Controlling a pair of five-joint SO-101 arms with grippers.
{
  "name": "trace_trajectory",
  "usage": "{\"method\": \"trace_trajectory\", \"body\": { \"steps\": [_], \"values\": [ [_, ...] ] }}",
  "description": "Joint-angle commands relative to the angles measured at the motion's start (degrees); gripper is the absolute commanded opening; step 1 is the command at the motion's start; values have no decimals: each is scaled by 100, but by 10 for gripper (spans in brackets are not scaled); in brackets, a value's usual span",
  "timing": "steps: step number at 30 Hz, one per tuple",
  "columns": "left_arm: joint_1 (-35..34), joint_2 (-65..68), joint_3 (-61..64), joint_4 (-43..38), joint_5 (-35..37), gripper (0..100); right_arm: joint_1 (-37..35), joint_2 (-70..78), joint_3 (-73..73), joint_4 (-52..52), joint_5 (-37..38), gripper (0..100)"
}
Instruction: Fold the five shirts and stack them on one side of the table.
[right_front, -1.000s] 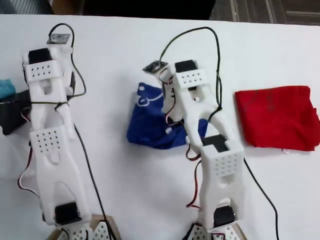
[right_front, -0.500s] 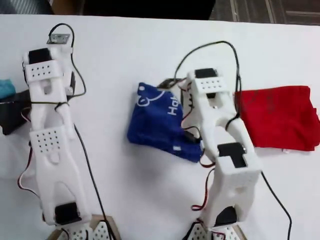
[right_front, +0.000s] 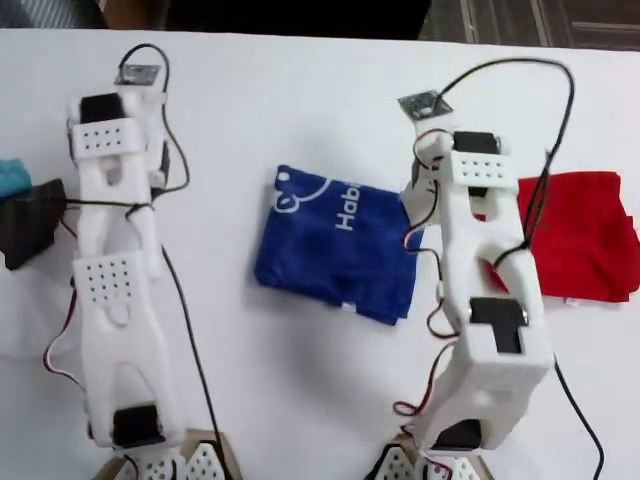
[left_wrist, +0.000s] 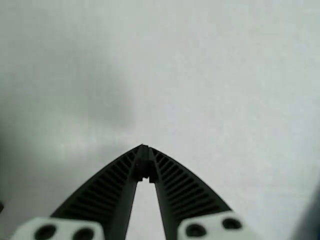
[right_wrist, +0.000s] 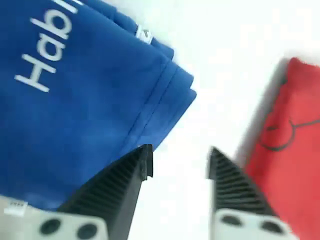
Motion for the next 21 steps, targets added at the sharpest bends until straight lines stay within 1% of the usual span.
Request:
{"method": "trace_trajectory", "body": {
  "steps": [1, 6, 10, 12, 15, 17, 21],
  "values": [
    [149, -88, -259, 44, 35, 25, 13, 541, -677, -92, -88, 278],
    [158, -88, -259, 70, 44, 25, 31, 1402, -1670, -57, -97, 255],
    [114, -88, -251, 79, 44, 25, -4, 1912, -2347, 356, -97, 252],
    [114, -88, -242, 88, 44, 25, -4, 2097, -2629, 558, -97, 221],
    [123, -88, -242, 88, 44, 25, 4, 2290, -2963, 760, -97, 132],
    [123, -88, -242, 88, 44, 25, 13, 2396, -3103, 822, -97, 91],
    [123, -88, -251, 88, 44, 25, -4, 2554, -3182, 787, -97, 91]
  ]
}}
